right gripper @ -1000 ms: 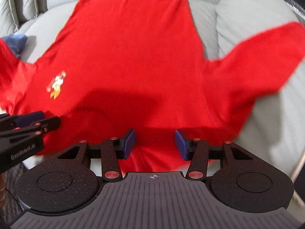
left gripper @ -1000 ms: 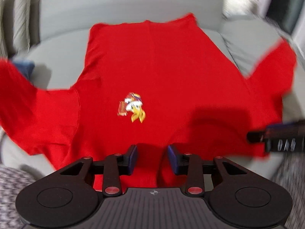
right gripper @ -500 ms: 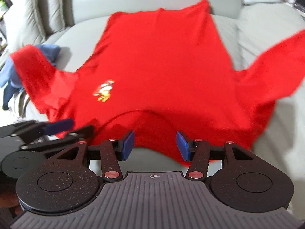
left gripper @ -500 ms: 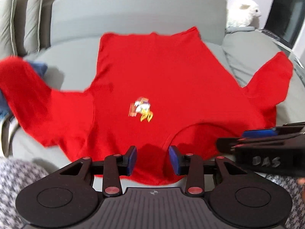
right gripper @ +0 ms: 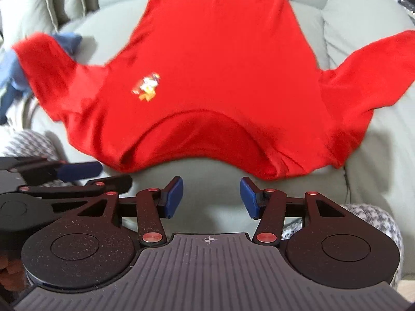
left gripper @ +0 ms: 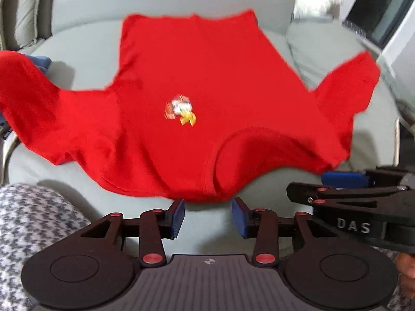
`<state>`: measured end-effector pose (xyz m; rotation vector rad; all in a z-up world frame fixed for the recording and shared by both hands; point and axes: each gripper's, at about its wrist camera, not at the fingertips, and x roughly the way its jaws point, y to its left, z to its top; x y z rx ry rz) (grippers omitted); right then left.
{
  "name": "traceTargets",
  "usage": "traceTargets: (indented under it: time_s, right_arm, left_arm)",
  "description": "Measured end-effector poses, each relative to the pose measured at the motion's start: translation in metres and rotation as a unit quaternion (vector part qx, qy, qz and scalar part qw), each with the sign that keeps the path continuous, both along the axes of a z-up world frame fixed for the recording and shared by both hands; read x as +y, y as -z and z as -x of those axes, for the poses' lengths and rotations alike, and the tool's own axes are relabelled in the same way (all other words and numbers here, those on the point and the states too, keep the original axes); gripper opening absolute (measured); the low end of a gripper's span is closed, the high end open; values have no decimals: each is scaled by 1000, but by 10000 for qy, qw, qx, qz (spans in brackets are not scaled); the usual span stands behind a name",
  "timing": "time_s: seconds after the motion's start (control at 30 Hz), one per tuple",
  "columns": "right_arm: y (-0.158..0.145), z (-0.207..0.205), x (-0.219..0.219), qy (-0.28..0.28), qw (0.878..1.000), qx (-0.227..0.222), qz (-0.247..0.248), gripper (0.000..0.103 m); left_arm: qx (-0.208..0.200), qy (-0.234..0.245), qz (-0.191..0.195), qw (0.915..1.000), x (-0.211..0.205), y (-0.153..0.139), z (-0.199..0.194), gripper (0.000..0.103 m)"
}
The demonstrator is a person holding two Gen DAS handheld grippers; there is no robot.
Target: Fold clothes
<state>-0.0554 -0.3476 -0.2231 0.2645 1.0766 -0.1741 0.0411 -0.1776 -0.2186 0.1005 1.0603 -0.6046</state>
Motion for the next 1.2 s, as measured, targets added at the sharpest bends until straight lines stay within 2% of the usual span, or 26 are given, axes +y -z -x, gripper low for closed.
traceTargets:
  time_s: [0.17, 0.43, 0.5, 0.6, 0.63, 0.67, 0.7, 0.73, 0.8, 0.9, 0.93, 0.97, 1.13, 1.2]
  right_arm:
    - [-22, 1, 10, 162, 9989, -439, -14, 56]
    - [-35, -27, 39, -85, 9991, -312, 275, 58]
    - [-41, -32, 45, -127, 9989, -353, 284, 59]
    - [-50, -39, 53, -207, 9984, -423, 320, 59]
    - [-53, -42, 55, -236, 9981, -454, 333, 59]
    - [-59, -46, 60, -275, 9977, -509, 345, 60]
    - [-65, -50, 65, -316, 9973, -563, 360, 60]
    - [-68, -52, 69, -340, 9969, -587, 388, 61]
    - [-73, -58, 77, -384, 9963, -630, 445, 61]
    - [-76, -67, 89, -424, 9958, -677, 440, 61]
    - [-76, -71, 94, -411, 9960, -675, 415, 61]
    - [-76, -74, 97, -404, 9961, -675, 403, 61]
    - [-76, -87, 116, -479, 9957, -648, 455, 61]
    - [-78, -94, 124, -534, 9950, -658, 525, 61]
  left_arm:
    - [1, -495, 610, 9969, 29, -13, -10, 42]
    - [353, -1115, 991, 9882, 69, -14, -30, 49]
    - [440, -1303, 1271, 9823, 86, -20, -41, 48]
    - [463, -1630, 1896, 9671, 118, -34, -57, 45]
    - [468, -1746, 2117, 9605, 129, -38, -62, 43]
    - [476, -1998, 2616, 9431, 154, -47, -72, 39]
    - [482, -2156, 2885, 9316, 169, -51, -78, 38]
    - [480, -2241, 3016, 9255, 177, -52, -81, 37]
    - [462, -2608, 3573, 8956, 212, -59, -93, 32]
    - [514, -3122, 4347, 8432, 267, -63, -113, 24]
    - [522, -3260, 4485, 8306, 281, -60, -119, 18]
    - [530, -3395, 4599, 8188, 295, -58, -125, 18]
    - [579, -4200, 4551, 7830, 340, -43, -153, 18]
    - [750, -4479, 4610, 7624, 352, -30, -169, 18]
